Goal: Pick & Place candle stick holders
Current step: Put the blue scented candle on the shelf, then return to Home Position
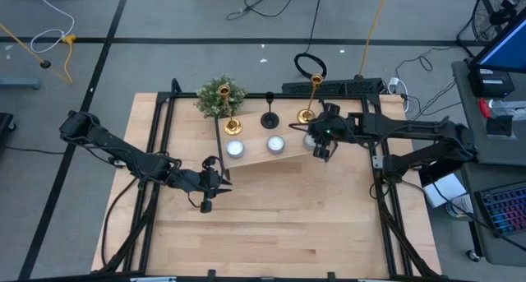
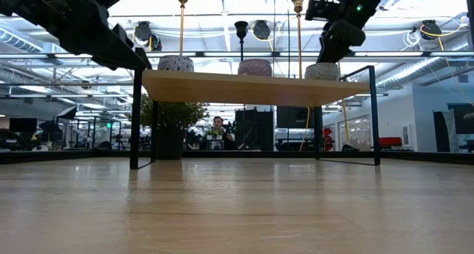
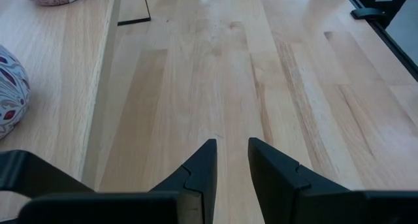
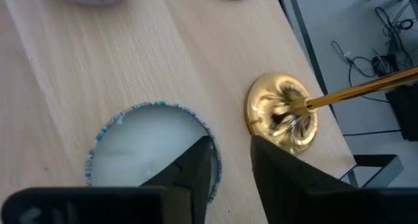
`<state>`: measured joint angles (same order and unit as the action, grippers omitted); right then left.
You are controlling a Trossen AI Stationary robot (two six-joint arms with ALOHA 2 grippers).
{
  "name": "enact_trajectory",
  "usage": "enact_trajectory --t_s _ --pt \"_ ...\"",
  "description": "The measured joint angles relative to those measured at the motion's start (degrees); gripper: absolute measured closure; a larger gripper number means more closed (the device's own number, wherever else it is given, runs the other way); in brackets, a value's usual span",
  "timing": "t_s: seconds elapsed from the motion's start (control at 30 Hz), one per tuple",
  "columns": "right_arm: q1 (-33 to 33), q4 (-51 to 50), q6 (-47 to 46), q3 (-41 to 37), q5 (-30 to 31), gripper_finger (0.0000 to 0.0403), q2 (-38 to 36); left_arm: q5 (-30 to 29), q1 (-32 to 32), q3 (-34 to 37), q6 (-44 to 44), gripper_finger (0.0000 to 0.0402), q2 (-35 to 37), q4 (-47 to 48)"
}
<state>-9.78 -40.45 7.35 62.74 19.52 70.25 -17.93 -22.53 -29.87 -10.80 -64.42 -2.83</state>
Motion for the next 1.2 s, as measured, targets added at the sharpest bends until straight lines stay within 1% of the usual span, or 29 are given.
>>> enact_trajectory --t_s 0.17,0.33,0.47,0.6,0.7,0.77,0.83,0.9,1.0,1.07,1.2 --pt "0.9 0.7 0.0 0.0 -0.1 0.0285 -2.5 -0.1 0.0 0.0 0.0 0.0309 0.0 -0.8" --pt "2.8 3.8 0.0 0.0 -0.2 0.0288 -6.8 -0.5 0.0 -0.5 0.2 0.0309 0.1 -1.4" --pt "5.0 6.0 -0.6 0.0 -0.2 0.0293 -10.9 -1.6 -0.2 -1.4 1.2 0.0309 1.9 -1.3" --pt "7.4 6.4 -0.7 0.0 -0.3 0.0300 -14.6 -1.7 -0.9 -1.6 5.7 0.0309 7.1 -0.9" --pt "8.9 6.4 -2.8 0.0 -0.3 0.0310 -16.9 -1.8 -1.3 -1.6 8.7 0.0309 13.0 0.6" --pt "9.7 6.2 -4.4 0.0 -1.0 0.0317 -18.2 -3.3 -1.4 -1.6 9.0 0.0309 17.1 2.0" --pt "10.4 5.6 -4.5 -0.2 -3.5 0.0324 -19.7 -5.7 -1.4 -1.6 9.1 0.0309 21.3 4.5" --pt "11.0 7.4 -3.4 -2.1 -6.8 0.0330 -21.5 -8.2 -1.4 -1.6 9.2 0.0309 25.3 7.7" --pt "11.4 13.3 -2.1 -8.0 -11.0 0.0337 -25.3 -10.9 -1.3 -1.6 9.2 0.0309 30.4 12.7" --pt "11.4 18.3 -1.6 -13.0 -12.2 0.0341 -28.2 -11.1 -1.4 -1.6 9.8 0.0309 32.9 16.0" --pt "11.4 25.8 -1.6 -22.5 -12.3 0.0347 -34.6 -10.8 -1.4 -1.6 11.9 0.0309 35.9 19.3"
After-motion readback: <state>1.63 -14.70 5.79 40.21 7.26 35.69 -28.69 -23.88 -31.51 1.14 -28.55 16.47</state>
